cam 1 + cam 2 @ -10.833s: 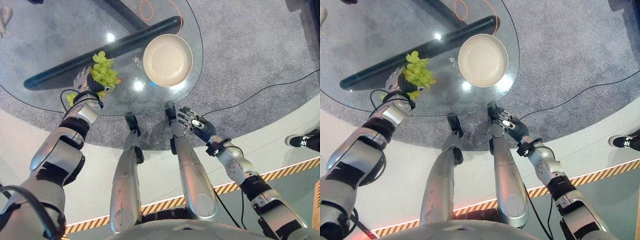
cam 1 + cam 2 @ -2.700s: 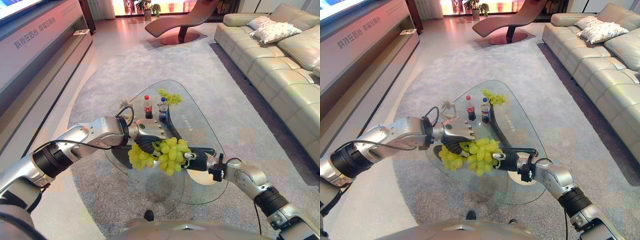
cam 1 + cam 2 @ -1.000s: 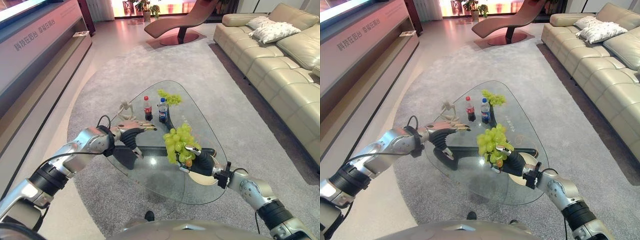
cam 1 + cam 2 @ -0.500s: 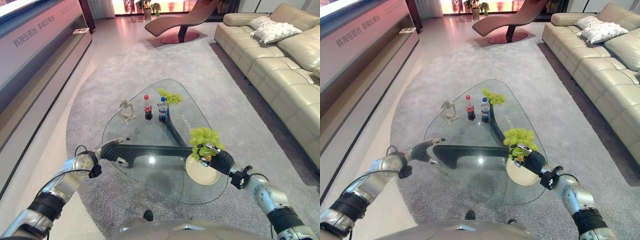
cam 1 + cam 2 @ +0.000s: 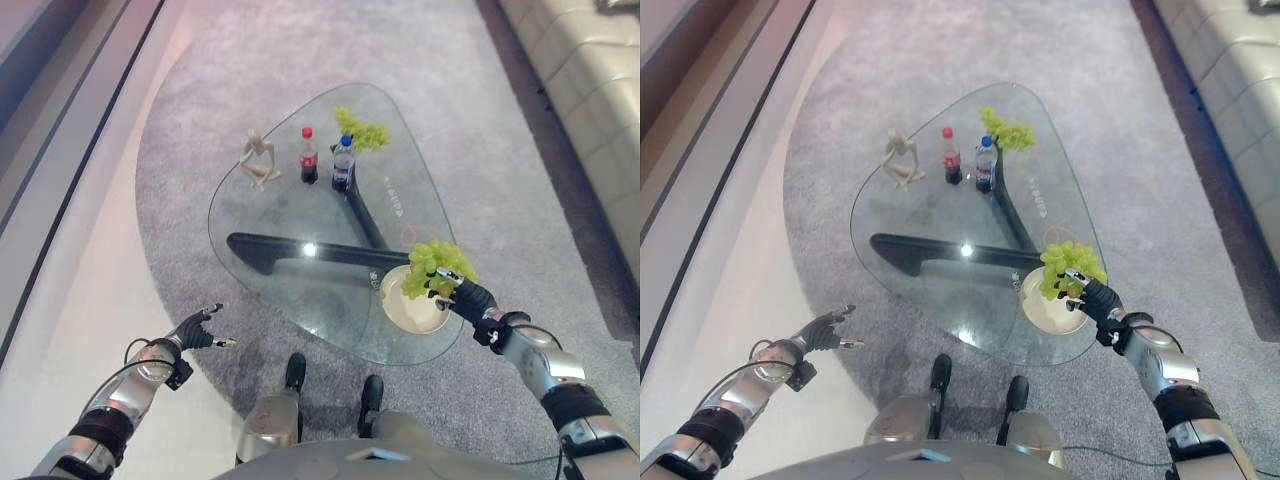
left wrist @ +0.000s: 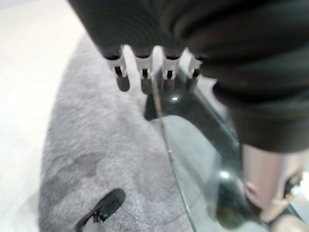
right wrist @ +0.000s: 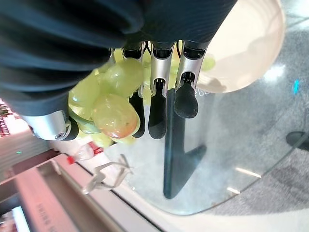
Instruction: Pick up fruits into the plate
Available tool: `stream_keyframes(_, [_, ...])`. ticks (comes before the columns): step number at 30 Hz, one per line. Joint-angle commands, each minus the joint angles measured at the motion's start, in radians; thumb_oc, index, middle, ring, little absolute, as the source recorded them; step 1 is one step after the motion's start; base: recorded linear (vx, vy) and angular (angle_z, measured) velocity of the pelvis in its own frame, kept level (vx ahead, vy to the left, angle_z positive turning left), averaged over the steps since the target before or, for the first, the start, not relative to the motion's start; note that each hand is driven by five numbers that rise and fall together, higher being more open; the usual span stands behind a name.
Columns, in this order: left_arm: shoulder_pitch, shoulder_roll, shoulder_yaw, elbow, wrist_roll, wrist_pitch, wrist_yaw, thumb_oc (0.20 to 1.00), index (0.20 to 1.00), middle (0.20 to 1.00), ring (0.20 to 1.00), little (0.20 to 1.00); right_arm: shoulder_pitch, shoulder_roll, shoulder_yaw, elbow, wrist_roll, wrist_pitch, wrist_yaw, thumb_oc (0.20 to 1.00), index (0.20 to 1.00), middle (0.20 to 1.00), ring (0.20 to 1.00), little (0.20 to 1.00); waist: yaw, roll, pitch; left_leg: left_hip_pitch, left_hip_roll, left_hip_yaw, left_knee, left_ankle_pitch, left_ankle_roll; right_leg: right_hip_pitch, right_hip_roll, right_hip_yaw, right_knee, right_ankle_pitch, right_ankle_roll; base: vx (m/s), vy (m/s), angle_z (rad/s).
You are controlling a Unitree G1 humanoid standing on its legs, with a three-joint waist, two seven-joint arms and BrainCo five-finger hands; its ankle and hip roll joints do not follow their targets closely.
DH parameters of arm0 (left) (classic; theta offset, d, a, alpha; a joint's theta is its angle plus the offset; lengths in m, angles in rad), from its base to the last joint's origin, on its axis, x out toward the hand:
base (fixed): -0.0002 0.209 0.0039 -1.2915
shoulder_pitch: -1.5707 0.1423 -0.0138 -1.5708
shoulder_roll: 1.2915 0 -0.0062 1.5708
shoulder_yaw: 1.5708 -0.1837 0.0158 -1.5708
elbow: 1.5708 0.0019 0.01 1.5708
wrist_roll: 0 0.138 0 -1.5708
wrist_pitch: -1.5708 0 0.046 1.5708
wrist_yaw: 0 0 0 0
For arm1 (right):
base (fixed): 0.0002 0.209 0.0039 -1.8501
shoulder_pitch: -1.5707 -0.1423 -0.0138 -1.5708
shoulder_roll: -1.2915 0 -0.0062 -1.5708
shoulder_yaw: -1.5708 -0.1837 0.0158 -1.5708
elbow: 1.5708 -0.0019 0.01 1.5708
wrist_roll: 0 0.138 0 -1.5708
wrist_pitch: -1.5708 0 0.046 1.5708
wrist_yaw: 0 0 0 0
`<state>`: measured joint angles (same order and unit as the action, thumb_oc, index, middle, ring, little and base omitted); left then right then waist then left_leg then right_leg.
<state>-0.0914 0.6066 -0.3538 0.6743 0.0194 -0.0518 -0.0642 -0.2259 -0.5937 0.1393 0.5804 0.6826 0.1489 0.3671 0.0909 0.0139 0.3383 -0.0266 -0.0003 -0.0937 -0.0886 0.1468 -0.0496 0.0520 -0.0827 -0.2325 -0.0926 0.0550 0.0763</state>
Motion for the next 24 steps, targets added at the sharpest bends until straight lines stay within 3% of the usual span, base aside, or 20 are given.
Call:
stream_keyframes(1, [-0.091, -0.015, 0.001, 0.049, -0.036, -0.061, 0.062, 1.000, 1.000, 1.000, 1.000, 1.000, -0.139, -0.088, 0.019, -0.029, -0.019, -0.070, -0.009, 0.200, 0.200, 0.200, 0.200, 0.200, 0.021, -0.009, 0.063, 0.031, 0.009, 0.033, 0.113, -0.223, -0.006, -0.037, -0.017, 0.024, 0.117, -0.095, 0.024, -0.09, 0.033, 0.08])
stream_keyframes(13, [-0.223, -0.114, -0.074, 0.182, -0.132, -0.066, 0.139, 1.000, 1.000, 1.000, 1.000, 1.000, -0.371, -0.090, 0.053, 0.225, -0.084, -0.074, -0.073, 0.200, 0.200, 0.200, 0.200, 0.200, 0.025, 0.034, 0.177, -0.094, -0.017, -0.007, 0.128, -0.179, -0.006, -0.175, -0.028, -0.002, 0.171, -0.087, 0.006, -0.13, 0.051, 0.09])
stream_keyframes(24, [-0.222, -0.171, -0.089, 0.264, -0.171, -0.046, 0.153, 1.000, 1.000, 1.000, 1.000, 1.000, -0.442, -0.072, 0.062, 0.361, -0.114, -0.068, -0.126, 0.200, 0.200, 0.200, 0.200, 0.200, 0.020, 0.054, 0.182, -0.146, -0.028, 0.003, 0.136, -0.166, 0.002, -0.255, -0.037, -0.006, 0.211, -0.084, 0.000, -0.05, 0.038, 0.03])
